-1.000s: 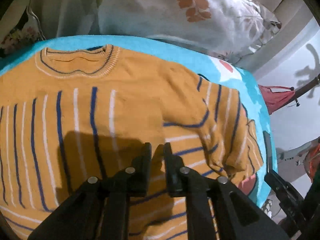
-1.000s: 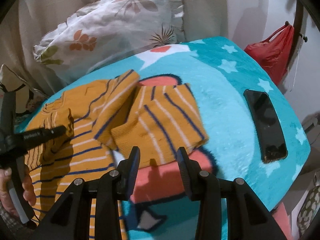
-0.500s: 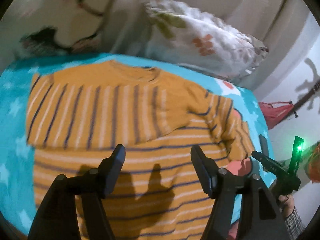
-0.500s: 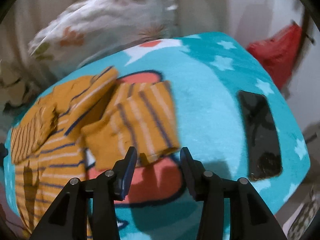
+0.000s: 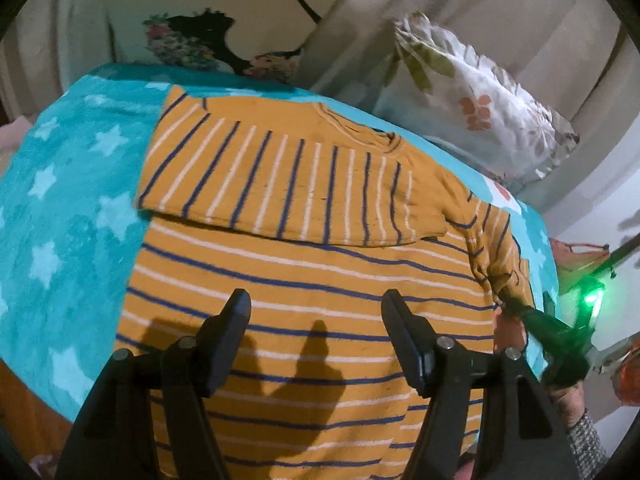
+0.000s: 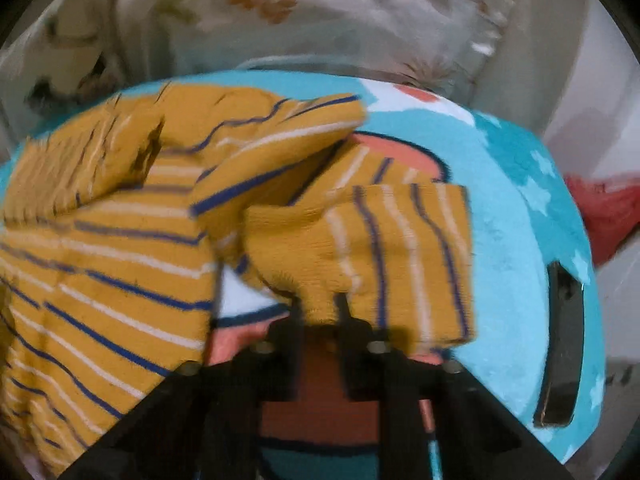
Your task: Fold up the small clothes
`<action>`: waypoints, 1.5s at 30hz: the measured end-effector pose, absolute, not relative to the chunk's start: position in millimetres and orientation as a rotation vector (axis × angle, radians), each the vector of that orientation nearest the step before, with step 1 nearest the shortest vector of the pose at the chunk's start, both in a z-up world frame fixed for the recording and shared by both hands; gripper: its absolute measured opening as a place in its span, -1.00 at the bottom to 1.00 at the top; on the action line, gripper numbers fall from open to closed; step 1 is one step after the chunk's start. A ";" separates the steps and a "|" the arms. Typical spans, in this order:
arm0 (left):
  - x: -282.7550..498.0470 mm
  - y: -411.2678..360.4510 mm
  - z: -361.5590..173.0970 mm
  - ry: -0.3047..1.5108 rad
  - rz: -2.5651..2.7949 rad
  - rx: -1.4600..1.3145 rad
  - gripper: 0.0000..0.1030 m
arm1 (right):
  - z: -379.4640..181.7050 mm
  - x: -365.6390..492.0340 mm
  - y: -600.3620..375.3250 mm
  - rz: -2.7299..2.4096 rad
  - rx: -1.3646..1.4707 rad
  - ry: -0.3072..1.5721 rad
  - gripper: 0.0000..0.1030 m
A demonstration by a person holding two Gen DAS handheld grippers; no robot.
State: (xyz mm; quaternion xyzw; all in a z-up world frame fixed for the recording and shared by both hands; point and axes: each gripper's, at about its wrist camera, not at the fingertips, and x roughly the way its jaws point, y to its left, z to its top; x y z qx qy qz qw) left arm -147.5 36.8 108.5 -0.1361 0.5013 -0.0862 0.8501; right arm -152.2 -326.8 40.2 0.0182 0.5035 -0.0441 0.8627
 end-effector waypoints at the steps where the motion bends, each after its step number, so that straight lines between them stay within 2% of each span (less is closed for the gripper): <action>1: -148.3 38.9 108.5 1.053 -0.179 -0.295 0.30 | 47.5 -155.8 -339.6 -0.100 0.105 1.043 -0.77; 7: -148.6 47.7 109.5 1.029 -0.184 -0.353 0.30 | 115.0 -180.2 -435.4 -0.319 0.303 0.897 -0.79; 13: -146.9 46.9 111.7 1.018 -0.198 -0.372 0.30 | 162.7 -196.7 -509.6 -0.603 0.283 0.807 -0.80; 20: -147.0 63.7 111.6 1.010 -0.175 -0.379 0.30 | 199.8 -192.9 -525.5 -0.685 0.270 0.764 -0.80; 28: -148.5 113.8 116.7 0.987 -0.115 -0.375 0.30 | 196.0 -138.2 -414.8 -0.330 0.321 0.803 -0.80; 39: -146.1 198.6 118.1 0.989 -0.045 -0.324 0.30 | 144.2 -33.1 -148.9 0.202 0.300 0.956 -0.80; 45: -149.0 244.8 107.2 1.013 -0.015 -0.318 0.30 | 102.8 -1.0 -49.8 0.304 0.263 1.048 -0.80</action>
